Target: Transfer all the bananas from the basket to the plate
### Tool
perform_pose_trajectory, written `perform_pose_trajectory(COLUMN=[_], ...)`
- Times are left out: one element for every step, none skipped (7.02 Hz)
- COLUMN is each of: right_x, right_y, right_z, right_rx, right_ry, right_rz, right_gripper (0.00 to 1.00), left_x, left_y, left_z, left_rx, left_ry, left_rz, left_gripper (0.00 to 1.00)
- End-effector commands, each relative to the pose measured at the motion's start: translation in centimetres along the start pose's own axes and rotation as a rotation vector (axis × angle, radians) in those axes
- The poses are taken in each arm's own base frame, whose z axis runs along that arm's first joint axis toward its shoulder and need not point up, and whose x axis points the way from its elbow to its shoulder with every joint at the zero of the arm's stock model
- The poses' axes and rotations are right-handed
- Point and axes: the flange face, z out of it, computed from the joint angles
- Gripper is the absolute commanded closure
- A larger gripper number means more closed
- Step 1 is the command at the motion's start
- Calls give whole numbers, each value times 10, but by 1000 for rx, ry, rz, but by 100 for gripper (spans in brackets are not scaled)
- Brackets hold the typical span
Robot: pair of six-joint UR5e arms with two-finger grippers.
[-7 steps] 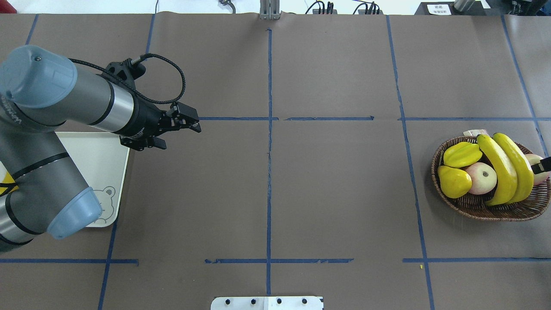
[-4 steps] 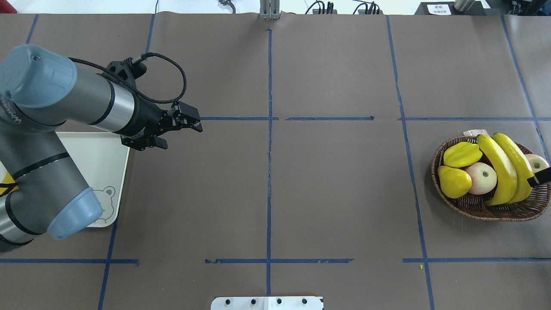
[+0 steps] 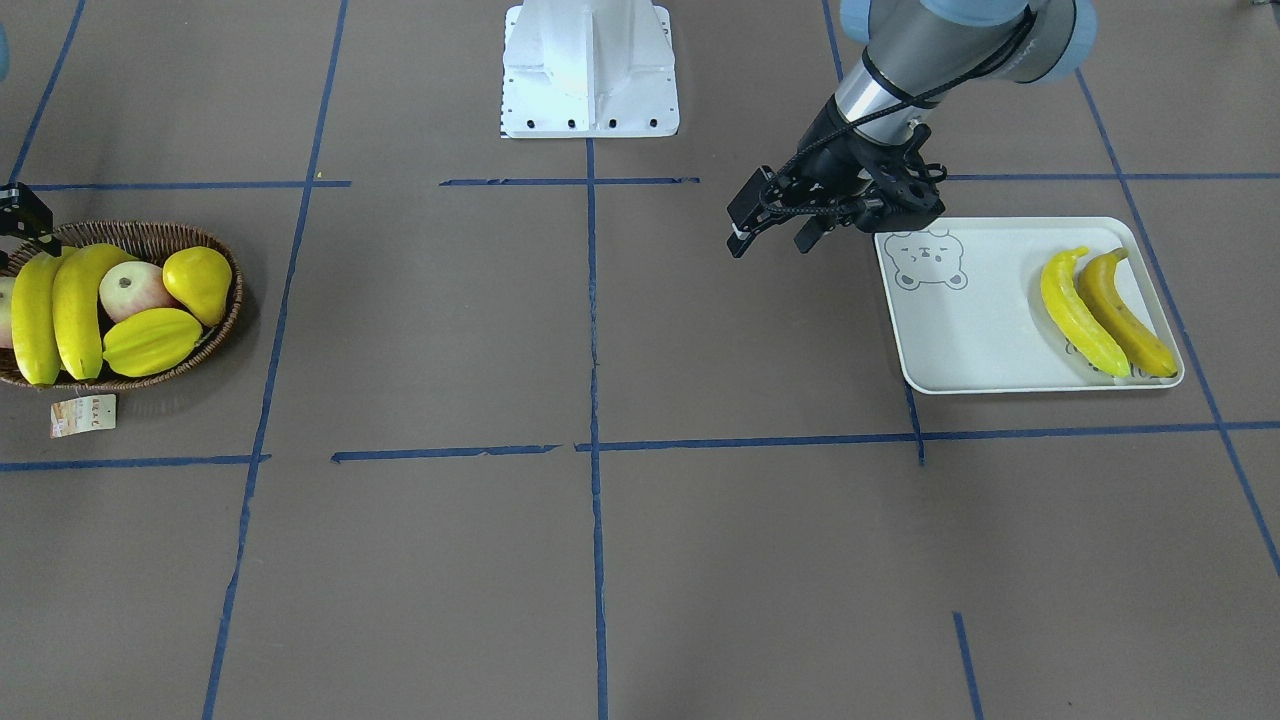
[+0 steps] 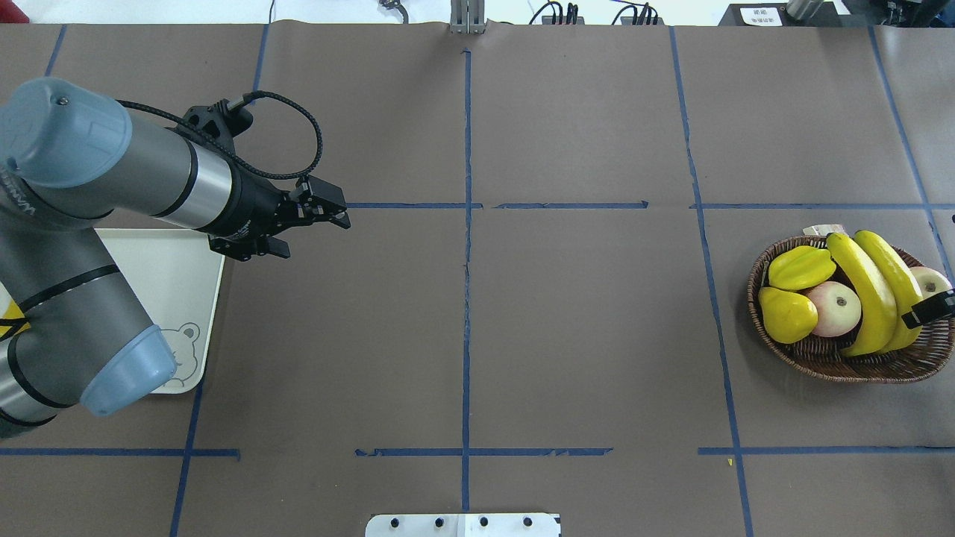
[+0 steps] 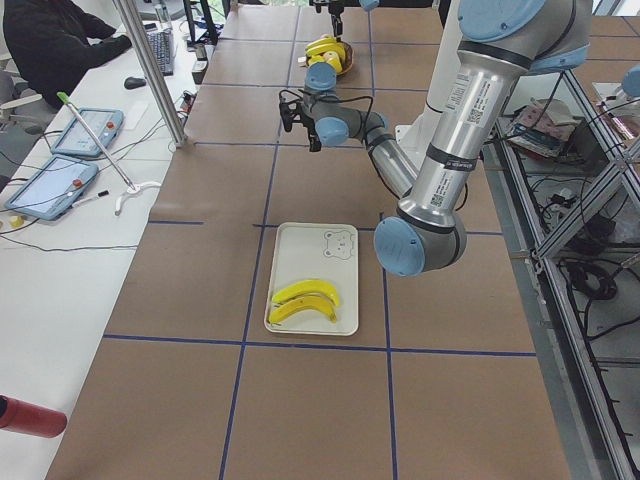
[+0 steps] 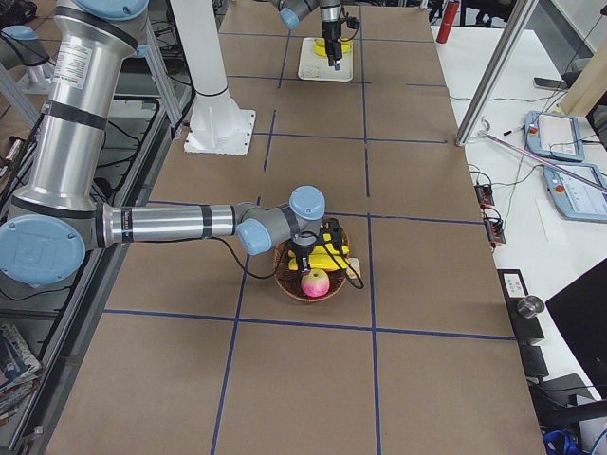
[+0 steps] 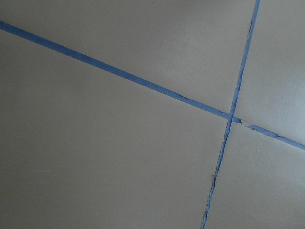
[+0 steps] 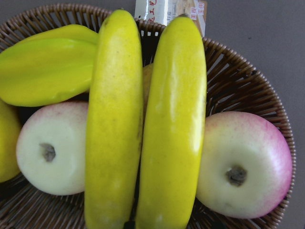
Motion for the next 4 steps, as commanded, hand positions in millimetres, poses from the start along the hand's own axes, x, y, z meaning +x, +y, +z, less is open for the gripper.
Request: perform_pose_trajectory(right_x=[-2, -3, -7, -7], right_y=[-5, -6, -13, -15], right_z=[1, 2, -1, 0], right_rx=[4, 3, 13, 11], right_ry=[3, 4, 1, 4], right_rz=[-6, -5, -11, -8], right_gripper=[42, 42, 42, 42], left_x=[-1, -1, -1, -1], left_y=[0, 0, 0, 0], left_z=[1, 1, 1, 1], left_rx=[1, 1, 1, 2], left_ry=[-3, -3, -3, -3], left_rz=[-1, -1, -1, -1], left_gripper=[0, 0, 0, 1])
